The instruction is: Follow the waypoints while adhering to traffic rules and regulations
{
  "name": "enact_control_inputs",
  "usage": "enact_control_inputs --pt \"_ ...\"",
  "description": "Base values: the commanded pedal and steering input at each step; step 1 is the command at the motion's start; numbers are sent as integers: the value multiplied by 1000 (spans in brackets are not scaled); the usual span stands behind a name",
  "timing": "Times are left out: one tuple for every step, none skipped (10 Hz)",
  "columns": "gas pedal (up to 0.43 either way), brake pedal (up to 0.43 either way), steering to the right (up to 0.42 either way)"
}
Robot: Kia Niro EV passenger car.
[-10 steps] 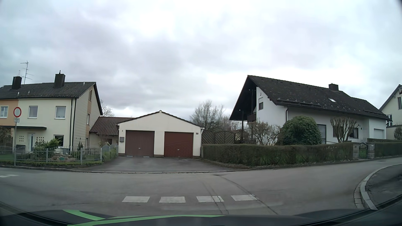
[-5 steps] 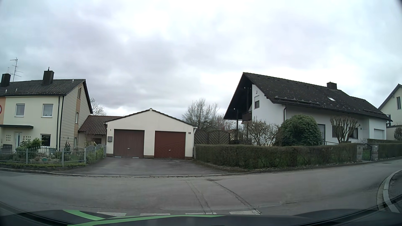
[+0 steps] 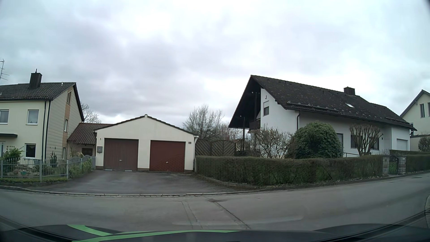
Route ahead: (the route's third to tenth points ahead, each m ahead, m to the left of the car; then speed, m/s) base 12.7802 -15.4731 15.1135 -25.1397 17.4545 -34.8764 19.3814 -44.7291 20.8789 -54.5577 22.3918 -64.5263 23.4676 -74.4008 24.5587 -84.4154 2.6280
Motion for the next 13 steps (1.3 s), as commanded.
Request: enact_control_inputs --pt "118 0 228" --pt "118 0 276" --pt "130 0 320" --pt "130 0 344" --pt "130 0 353" --pt "130 0 360" --pt "130 0 366" --pt "138 0 377" --pt "138 0 390" --pt "150 0 395" --pt "150 0 404" --pt "150 0 412" --pt "150 0 423"
